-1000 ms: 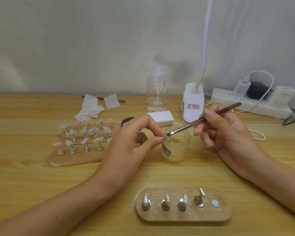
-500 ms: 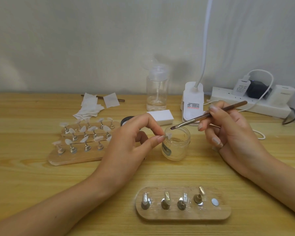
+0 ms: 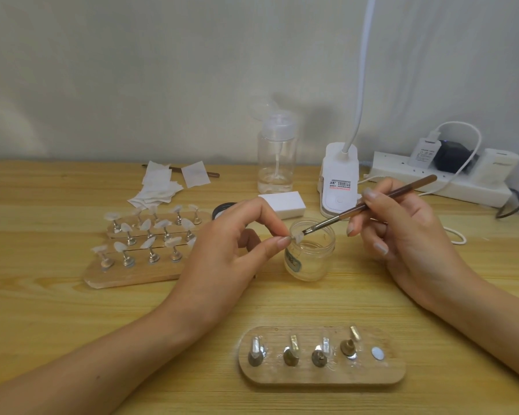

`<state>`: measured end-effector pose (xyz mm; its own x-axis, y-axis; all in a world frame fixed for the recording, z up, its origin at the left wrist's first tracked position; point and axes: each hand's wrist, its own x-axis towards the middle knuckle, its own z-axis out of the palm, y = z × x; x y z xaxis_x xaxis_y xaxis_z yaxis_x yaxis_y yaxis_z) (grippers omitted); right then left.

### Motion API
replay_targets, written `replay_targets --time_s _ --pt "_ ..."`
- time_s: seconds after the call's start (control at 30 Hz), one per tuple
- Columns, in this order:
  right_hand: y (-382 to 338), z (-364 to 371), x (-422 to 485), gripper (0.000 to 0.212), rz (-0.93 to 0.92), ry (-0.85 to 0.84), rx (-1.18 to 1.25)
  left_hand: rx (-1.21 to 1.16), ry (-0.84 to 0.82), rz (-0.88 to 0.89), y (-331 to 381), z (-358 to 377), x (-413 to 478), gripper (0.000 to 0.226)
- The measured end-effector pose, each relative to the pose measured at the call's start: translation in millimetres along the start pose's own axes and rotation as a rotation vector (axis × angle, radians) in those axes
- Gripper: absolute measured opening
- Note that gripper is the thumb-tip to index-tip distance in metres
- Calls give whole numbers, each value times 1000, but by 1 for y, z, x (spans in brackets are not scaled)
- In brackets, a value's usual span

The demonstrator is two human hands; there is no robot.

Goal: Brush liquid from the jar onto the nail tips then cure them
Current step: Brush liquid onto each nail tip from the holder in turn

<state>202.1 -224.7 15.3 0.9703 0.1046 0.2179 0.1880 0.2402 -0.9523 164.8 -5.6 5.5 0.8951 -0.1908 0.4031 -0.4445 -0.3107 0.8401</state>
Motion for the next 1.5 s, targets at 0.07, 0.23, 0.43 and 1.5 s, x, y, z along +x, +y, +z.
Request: replay_targets --time_s 0.07,0.23,0.43,1.5 --pt "0 -1 0 20 -16 -4 8 -1 -1 -4 0 0 0 12" --pt "-1 2 -1 21 -39 -60 -7 5 3 -9 1 0 -1 13" --pt "-1 1 -1 24 -52 -63 5 19 15 -35 0 0 -1 14" --pt "0 -1 0 20 -51 -21 24 -64 3 -154 6 2 -2 12"
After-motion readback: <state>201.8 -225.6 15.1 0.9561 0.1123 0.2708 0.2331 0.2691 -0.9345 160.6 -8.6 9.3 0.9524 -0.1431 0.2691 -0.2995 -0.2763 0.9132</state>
